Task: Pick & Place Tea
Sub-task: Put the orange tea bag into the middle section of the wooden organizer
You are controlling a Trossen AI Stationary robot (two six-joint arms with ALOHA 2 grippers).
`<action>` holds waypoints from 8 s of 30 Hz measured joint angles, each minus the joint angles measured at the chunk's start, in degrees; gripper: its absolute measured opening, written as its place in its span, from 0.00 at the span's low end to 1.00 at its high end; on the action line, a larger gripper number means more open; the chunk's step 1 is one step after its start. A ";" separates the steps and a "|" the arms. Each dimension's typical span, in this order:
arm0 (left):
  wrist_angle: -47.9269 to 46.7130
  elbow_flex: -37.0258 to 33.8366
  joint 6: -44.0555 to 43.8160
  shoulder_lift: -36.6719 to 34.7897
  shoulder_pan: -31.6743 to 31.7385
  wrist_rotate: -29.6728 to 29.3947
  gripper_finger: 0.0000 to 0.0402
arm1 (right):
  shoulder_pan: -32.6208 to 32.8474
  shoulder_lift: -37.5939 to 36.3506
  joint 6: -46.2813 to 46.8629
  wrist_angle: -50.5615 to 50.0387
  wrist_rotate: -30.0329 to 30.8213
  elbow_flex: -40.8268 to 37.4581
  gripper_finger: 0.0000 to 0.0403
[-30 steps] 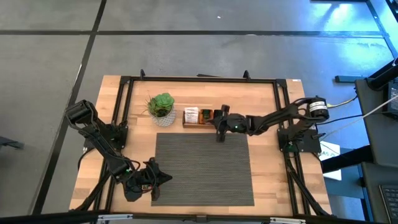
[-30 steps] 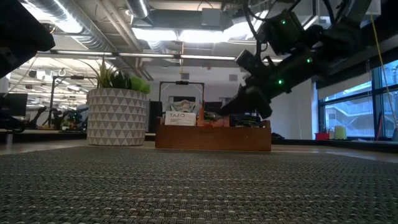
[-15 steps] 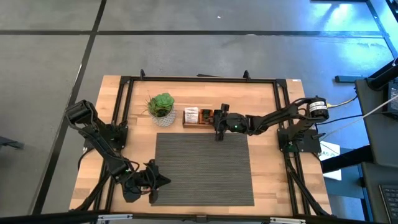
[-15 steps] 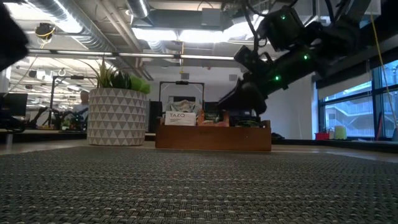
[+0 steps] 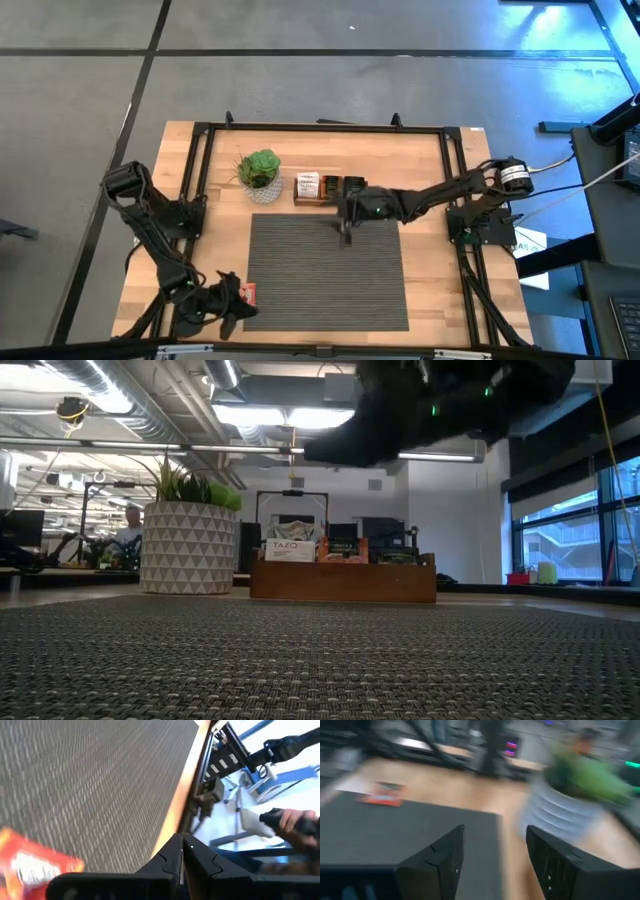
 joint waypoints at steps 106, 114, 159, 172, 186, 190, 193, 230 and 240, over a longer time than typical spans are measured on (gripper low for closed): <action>-23.12 -0.02 -22.89 7.13 1.90 11.85 0.03 | 8.11 52.20 46.62 -40.09 -19.79 69.92 0.31; -23.45 -0.09 -22.93 7.15 1.86 10.44 0.02 | 8.09 52.25 43.81 -40.03 -19.79 69.92 0.10; 8.61 0.00 26.30 1.13 0.30 -27.06 0.04 | 12.37 13.73 23.60 -30.93 8.07 24.89 0.01; 18.21 0.02 38.91 1.09 12.52 -23.27 0.12 | 21.64 -1.54 13.97 14.80 28.04 -2.20 0.01; 32.38 0.04 46.11 1.09 26.54 -10.92 0.42 | 21.64 4.34 1.68 38.99 24.91 -2.71 0.01; 36.02 0.00 56.00 1.09 29.69 -5.33 0.40 | 21.64 4.32 -1.90 39.44 25.59 -2.03 0.01; 42.75 0.00 71.89 1.09 29.95 -2.66 0.37 | 21.64 4.25 -4.65 40.81 27.19 -2.00 0.01; 59.71 -0.02 95.54 1.18 30.58 -4.70 0.04 | 19.61 3.30 -1.16 29.14 21.04 -1.95 0.26; 45.77 0.00 84.00 1.16 27.92 -5.93 0.02 | 18.59 -9.68 15.51 -3.00 17.55 -2.07 0.57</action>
